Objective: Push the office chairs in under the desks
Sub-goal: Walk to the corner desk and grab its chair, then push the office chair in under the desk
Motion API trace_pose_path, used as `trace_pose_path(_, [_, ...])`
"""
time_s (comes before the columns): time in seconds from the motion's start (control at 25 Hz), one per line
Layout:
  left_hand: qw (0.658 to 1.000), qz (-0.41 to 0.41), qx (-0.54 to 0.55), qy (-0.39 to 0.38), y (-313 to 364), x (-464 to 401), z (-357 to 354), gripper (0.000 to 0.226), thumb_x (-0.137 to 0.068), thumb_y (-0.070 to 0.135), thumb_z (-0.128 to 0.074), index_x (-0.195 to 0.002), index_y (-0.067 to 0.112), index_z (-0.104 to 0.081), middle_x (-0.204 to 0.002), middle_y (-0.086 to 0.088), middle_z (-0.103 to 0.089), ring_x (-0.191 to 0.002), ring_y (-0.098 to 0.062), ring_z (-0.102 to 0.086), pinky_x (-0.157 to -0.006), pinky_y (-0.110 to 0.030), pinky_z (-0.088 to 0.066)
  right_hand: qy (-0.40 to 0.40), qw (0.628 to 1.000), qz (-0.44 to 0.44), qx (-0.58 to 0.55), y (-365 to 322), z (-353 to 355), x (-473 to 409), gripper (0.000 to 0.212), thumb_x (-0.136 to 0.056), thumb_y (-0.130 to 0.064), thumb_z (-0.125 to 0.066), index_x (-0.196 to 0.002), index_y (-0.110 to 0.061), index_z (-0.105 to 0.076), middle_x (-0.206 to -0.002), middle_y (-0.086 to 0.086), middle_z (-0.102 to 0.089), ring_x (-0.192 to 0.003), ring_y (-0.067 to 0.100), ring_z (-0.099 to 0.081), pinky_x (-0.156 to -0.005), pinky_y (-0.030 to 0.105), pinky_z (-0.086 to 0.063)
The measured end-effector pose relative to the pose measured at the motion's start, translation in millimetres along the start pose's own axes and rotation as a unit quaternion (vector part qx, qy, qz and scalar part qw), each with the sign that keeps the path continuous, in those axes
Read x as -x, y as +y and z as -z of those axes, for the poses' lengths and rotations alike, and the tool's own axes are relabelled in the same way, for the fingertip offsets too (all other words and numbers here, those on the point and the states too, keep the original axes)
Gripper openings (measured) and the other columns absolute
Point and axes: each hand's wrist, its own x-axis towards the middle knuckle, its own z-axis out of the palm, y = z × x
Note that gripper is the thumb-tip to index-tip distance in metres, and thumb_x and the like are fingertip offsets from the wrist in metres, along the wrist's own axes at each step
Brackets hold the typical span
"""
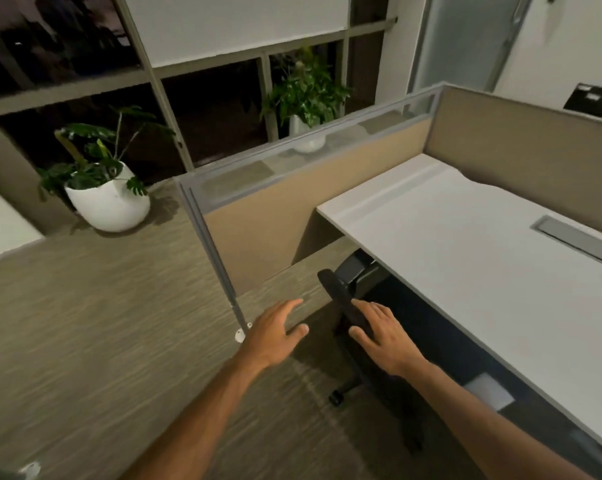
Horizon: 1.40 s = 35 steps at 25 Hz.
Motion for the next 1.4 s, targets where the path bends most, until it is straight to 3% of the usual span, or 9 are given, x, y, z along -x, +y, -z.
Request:
trace_pose_path(0.28, [0.982, -0.124, -0.085, -0.115, 12.3, -132.0, -41.8, 0.06, -0.1, 0.043, -0.06, -0.154, 0.031, -0.039, -0.159, 0.004, -0.041, -0.143, -0.017, -0.039, -0.114, -0.035, -0.034, 0.038, 0.983, -0.178, 0.002, 64.7, -0.9, 10.6, 0.065, -0.104, -0.056, -0.043, -0.161, -0.033, -0.022, -0.163, -0.004, -0.034, -0.151, 0.019, -0.025, -0.123, 0.041, -0.027])
trace_pose_path(0.48, [0.924, -0.238, -0.217, -0.205, 0.8, -205.3, -65.1, 0.058, -0.103, 0.048, -0.05, -0.157, 0.033, -0.033, -0.165, 0.005, -0.031, -0.153, -0.015, -0.021, -0.125, -0.043, -0.015, 0.044, 0.952, -0.301, 0.028, 80.7, -28.0, 9.4, 0.062, -0.104, -0.06, -0.036, -0.16, -0.037, -0.024, -0.163, -0.005, -0.034, -0.149, 0.022, -0.028, -0.12, 0.044, -0.032])
trace_pose_path(0.6, [0.882, -0.297, -0.259, -0.257, -9.3, -244.9, -79.4, 0.056, -0.105, 0.053, -0.041, -0.157, 0.034, -0.033, -0.167, 0.005, -0.027, -0.154, -0.017, -0.017, -0.126, -0.049, -0.011, 0.051, 0.93, -0.362, 0.028, 84.1, -50.7, -5.3, 0.06, -0.104, -0.062, -0.03, -0.159, -0.036, -0.028, -0.162, -0.004, -0.036, -0.147, 0.024, -0.032, -0.116, 0.045, -0.034])
trace_pose_path(0.68, [0.87, -0.299, -0.261, -0.294, -19.2, -253.2, -86.5, 0.056, -0.105, 0.055, -0.037, -0.157, 0.034, -0.034, -0.167, 0.004, -0.027, -0.154, -0.018, -0.017, -0.126, -0.051, -0.01, 0.052, 0.919, -0.39, 0.036, 79.0, -69.4, -3.3, 0.059, -0.105, -0.062, -0.027, -0.158, -0.036, -0.031, -0.161, -0.004, -0.037, -0.146, 0.025, -0.033, -0.117, 0.046, -0.032])
trace_pose_path(0.8, [0.837, -0.317, -0.287, -0.341, -25.8, -266.5, -94.2, 0.057, -0.106, 0.056, -0.032, -0.157, 0.032, -0.035, -0.165, 0.002, -0.031, -0.153, -0.018, -0.021, -0.125, -0.05, -0.007, 0.044, 0.902, -0.428, 0.022, 79.1, -89.8, 2.3, 0.06, -0.105, -0.063, -0.023, -0.158, -0.037, -0.029, -0.163, -0.006, -0.035, -0.15, 0.024, -0.026, -0.123, 0.045, -0.015])
trace_pose_path(0.92, [0.827, -0.333, -0.3, -0.341, -25.5, -278.6, -101.2, 0.057, -0.106, 0.057, -0.029, -0.156, 0.031, -0.038, -0.161, 0.003, -0.039, -0.15, -0.017, -0.028, -0.123, -0.051, -0.009, 0.046, 0.889, -0.455, 0.027, 83.4, -95.9, 7.2, 0.063, -0.103, -0.066, -0.018, -0.159, -0.038, -0.027, -0.164, -0.006, -0.033, -0.151, 0.024, -0.024, -0.123, 0.049, -0.009])
trace_pose_path(1.16, [0.803, -0.351, -0.335, -0.345, -28.6, -296.8, -117.8, 0.065, -0.102, 0.067, -0.021, -0.151, 0.032, -0.046, -0.153, 0.007, -0.05, -0.142, -0.014, -0.041, -0.118, -0.052, -0.023, 0.035, 0.871, -0.483, 0.082, 94.9, -89.4, -4.1, 0.066, -0.101, -0.069, -0.016, -0.148, -0.034, -0.046, -0.149, -0.006, -0.053, -0.136, 0.021, -0.046, -0.114, 0.053, -0.027])
trace_pose_path(1.4, [0.797, -0.386, -0.332, -0.325, -28.0, -307.6, -124.0, 0.077, -0.096, 0.073, -0.014, -0.148, 0.03, -0.05, -0.146, 0.008, -0.057, -0.135, -0.012, -0.049, -0.112, -0.043, -0.033, 0.044, 0.875, -0.475, 0.086, 111.8, -86.8, -6.8, 0.076, -0.096, -0.075, -0.011, -0.145, -0.035, -0.052, -0.146, -0.009, -0.057, -0.135, 0.017, -0.05, -0.111, 0.049, -0.033])
